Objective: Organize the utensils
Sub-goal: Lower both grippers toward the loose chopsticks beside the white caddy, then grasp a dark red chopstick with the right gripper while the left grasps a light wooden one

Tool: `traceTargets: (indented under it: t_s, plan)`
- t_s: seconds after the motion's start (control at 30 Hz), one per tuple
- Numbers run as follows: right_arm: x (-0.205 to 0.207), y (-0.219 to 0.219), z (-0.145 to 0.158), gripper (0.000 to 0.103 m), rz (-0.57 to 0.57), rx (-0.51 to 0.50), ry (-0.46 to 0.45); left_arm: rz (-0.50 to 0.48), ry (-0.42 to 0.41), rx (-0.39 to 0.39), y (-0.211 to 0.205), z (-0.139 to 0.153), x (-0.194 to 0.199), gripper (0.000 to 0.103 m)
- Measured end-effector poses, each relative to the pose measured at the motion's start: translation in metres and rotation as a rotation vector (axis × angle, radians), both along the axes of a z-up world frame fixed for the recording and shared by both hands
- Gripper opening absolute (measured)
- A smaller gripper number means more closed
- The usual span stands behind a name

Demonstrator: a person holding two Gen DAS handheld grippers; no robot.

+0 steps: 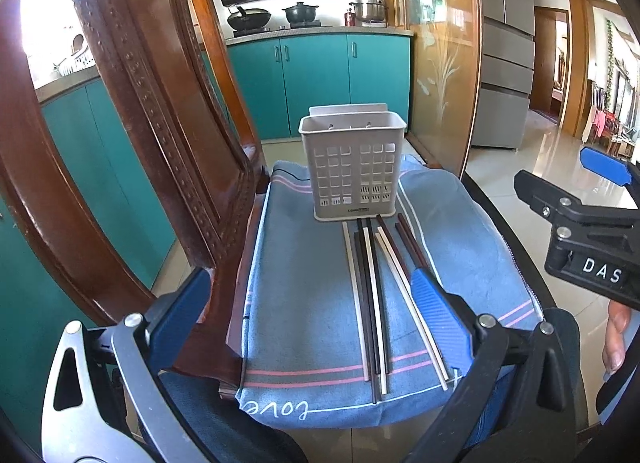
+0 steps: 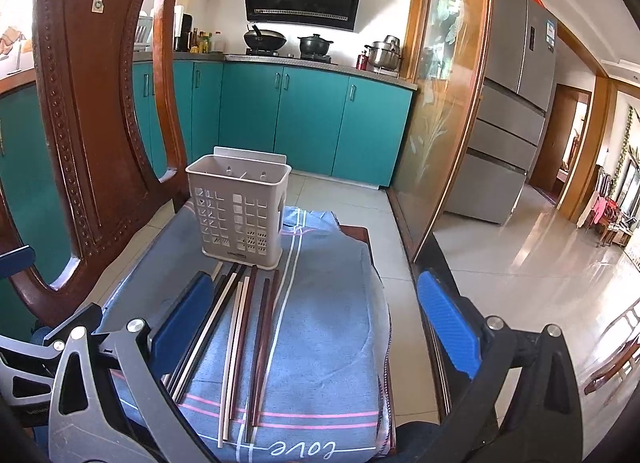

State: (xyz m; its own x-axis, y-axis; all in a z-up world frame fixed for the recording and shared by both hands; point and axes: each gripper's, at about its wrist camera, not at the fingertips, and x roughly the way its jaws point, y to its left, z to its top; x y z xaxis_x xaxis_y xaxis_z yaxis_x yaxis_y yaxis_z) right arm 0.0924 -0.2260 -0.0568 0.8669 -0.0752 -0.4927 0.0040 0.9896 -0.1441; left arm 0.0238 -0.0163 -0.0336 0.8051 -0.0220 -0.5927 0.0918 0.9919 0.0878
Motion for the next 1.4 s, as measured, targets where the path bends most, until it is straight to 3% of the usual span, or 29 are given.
traceTargets:
  t_s: [0.33,0.47,0.5,0.57,0.63,0.73,1.03,1.13,1.4]
  plan:
    - [0.003,-0.002,-0.002,0.100,-0.005,0.010,0.008,0.010,0.010,0.016,-0.001,-0.005,0.002,0.099]
    - [0.018,-0.007,-0.014,0.100,0.004,0.033,0.076,0.025,0.066,0.040,-0.003,-0.017,0.019,0.099]
    - [0.027,-0.011,-0.021,0.094,0.018,0.057,0.110,0.021,0.086,0.038,-0.003,-0.021,0.025,0.097]
    - [0.045,-0.020,-0.035,0.078,0.032,0.119,0.166,0.005,0.131,0.016,0.001,-0.029,0.037,0.073]
    - [0.066,-0.031,-0.052,0.044,0.033,0.200,0.234,-0.009,0.192,-0.033,0.007,-0.038,0.057,0.054]
    - [0.109,-0.037,-0.081,0.034,0.089,0.342,0.379,-0.029,0.269,-0.117,0.017,-0.052,0.091,0.040]
    - [0.183,-0.003,-0.132,0.023,0.134,0.220,0.566,-0.101,0.404,-0.047,-0.017,-0.101,0.204,0.033]
    - [0.197,-0.004,-0.144,0.023,0.148,0.239,0.614,-0.121,0.414,-0.034,-0.029,-0.112,0.225,0.033]
    - [0.230,0.006,-0.148,0.024,0.196,0.231,0.609,-0.105,0.442,-0.060,-0.034,-0.140,0.254,0.033]
